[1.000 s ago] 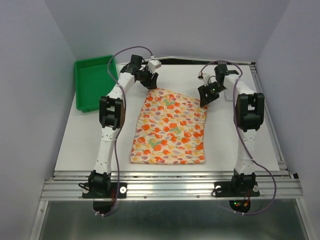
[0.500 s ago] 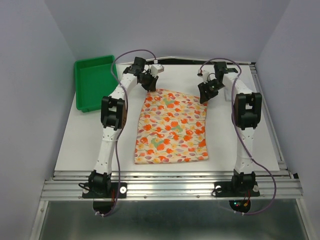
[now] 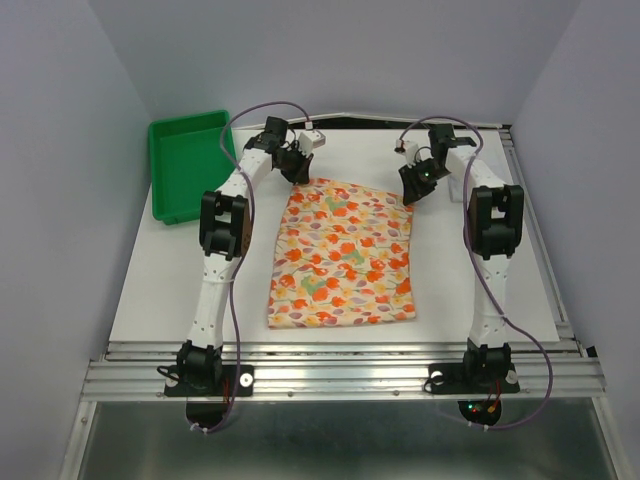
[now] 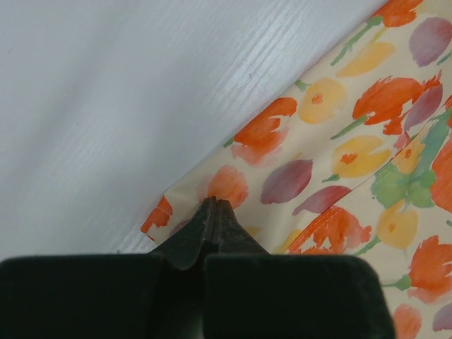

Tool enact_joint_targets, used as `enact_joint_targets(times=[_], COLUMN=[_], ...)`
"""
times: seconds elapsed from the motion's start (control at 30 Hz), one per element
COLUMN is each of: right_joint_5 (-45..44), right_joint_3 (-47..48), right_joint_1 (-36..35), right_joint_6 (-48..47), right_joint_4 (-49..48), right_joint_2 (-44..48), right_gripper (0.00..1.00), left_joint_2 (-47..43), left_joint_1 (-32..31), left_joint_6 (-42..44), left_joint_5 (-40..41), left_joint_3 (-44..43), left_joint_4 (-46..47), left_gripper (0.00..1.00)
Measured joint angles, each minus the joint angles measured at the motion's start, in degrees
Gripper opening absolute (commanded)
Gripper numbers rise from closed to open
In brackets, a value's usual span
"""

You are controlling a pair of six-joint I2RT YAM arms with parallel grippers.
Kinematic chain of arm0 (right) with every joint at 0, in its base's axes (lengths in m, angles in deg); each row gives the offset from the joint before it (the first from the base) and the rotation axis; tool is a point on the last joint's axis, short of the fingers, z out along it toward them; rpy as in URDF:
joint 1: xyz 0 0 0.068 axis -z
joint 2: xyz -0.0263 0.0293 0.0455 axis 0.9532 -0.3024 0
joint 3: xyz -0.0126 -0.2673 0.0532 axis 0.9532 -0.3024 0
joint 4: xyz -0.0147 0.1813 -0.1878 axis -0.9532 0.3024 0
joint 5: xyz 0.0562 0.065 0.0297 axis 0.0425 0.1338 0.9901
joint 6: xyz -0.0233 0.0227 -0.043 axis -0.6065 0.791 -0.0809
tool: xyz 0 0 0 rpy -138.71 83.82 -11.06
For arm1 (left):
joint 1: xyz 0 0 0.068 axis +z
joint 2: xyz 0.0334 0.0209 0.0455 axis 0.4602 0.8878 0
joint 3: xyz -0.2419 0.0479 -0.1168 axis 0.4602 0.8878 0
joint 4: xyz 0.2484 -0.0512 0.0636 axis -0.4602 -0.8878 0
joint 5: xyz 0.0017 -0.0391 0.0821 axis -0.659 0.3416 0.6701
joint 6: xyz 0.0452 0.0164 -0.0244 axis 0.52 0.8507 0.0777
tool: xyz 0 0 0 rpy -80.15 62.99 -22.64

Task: Fold and stack the skirts
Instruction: Fold the skirt

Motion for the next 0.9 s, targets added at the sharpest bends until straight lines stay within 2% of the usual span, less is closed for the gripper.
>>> enact_joint_targets(times=[0.1,0.13,0.33,0.6,0.73,0.9], right_joint_5=[-0.1,-0.1,-0.4,-2.4,-2.5,-0.9], right_joint_3=[0.0,0.0,0.1,0.6,1.3,2.3], right_joint_1=[0.0,0.0,-0.1,-0.4,-0.3,0.2], right_joint_6=[0.1,0.2,3.0,5.0,5.2,5.2], right_joint_4=[-0.1,-0.1,-1.1,-4.2,-5.0,-6.0], right_joint_2=[0.0,0.0,0.1,0.2,0.2,0.2], right_gripper=[0.37,0.44,0.68,0.70,0.63,0.63], left_joint_2=[-0.2,-0.3,-1.6,-2.6,-2.9,-2.9], left_joint_1=[0.0,0.0,0.0,0.0,0.0,0.0], left_joint_6=[0.5,0.8,2.8,4.6,5.1,5.5], left_joint_5=[0.3,0.4,0.6,0.5,0.6,0.6], left_joint_3=[0.1,0.5,1.9,2.3,2.6,2.6], left_joint_4=[0.2,0.3,0.5,0.3,0.1,0.0], left_gripper=[0.00,0.00,0.00,0.00,0.00,0.00])
